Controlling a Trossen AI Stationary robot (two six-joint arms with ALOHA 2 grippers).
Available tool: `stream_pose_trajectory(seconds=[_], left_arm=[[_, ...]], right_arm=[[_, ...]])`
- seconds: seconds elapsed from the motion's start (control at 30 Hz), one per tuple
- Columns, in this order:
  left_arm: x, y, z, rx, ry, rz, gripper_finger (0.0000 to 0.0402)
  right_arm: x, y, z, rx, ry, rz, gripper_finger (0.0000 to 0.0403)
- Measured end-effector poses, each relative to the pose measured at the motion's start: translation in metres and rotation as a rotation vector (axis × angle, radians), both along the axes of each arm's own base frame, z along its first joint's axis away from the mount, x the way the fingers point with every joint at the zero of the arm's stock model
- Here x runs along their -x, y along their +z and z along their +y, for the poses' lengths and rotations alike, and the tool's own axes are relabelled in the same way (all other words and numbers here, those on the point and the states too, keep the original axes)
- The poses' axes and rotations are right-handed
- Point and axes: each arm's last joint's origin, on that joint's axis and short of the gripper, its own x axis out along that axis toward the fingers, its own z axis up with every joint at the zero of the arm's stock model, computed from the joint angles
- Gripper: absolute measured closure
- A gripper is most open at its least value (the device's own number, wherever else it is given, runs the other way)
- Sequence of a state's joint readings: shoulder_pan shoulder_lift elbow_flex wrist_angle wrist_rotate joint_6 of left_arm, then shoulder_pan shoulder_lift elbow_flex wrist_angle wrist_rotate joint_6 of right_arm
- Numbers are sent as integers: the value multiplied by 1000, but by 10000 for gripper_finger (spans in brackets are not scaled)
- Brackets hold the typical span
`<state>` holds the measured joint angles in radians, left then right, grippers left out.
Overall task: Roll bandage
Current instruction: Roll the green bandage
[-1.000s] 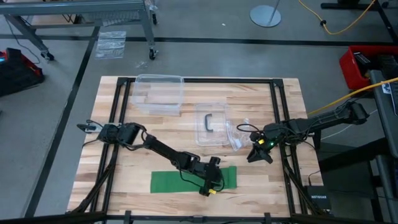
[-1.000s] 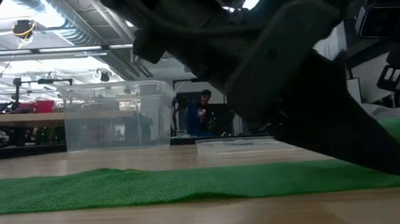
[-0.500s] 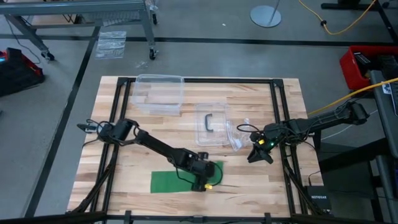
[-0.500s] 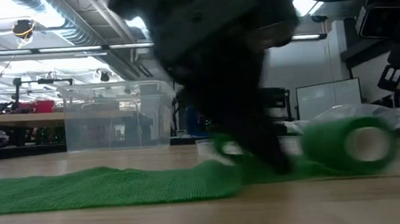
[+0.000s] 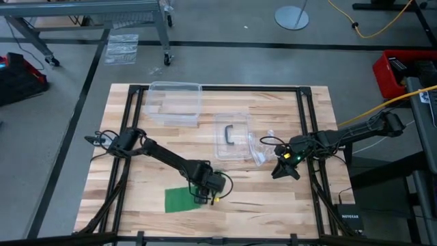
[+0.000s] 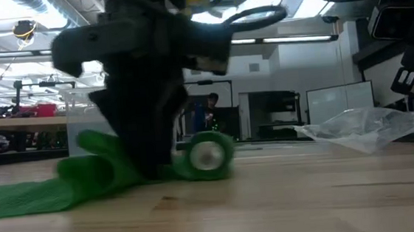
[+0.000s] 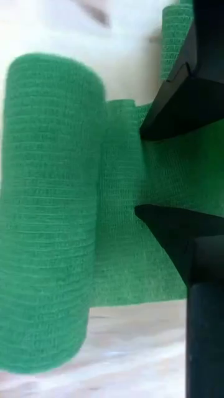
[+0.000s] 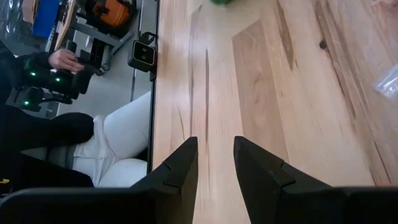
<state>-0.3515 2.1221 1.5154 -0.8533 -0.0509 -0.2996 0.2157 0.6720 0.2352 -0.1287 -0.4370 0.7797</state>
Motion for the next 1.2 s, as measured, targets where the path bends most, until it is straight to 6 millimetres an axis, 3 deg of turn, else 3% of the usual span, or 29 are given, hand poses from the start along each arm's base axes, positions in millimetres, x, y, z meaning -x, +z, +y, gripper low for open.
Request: stream_pose_trajectory(seconds=[0.37,0.57,0.77,1.2], left_arm=[[0,2,3,27,226,0,222],[-1,5,2,40,257,-23,222],[-3,22,-1,81,242,-106,222],[5,43,-35,140,245,-239,222]], right_arm=[[0,0,0,5,-7,-1,295],[0,0,0,5,-7,-2,295],[0,0,0,7,-7,-2,295],[0,0,0,9,-7,-4,295]])
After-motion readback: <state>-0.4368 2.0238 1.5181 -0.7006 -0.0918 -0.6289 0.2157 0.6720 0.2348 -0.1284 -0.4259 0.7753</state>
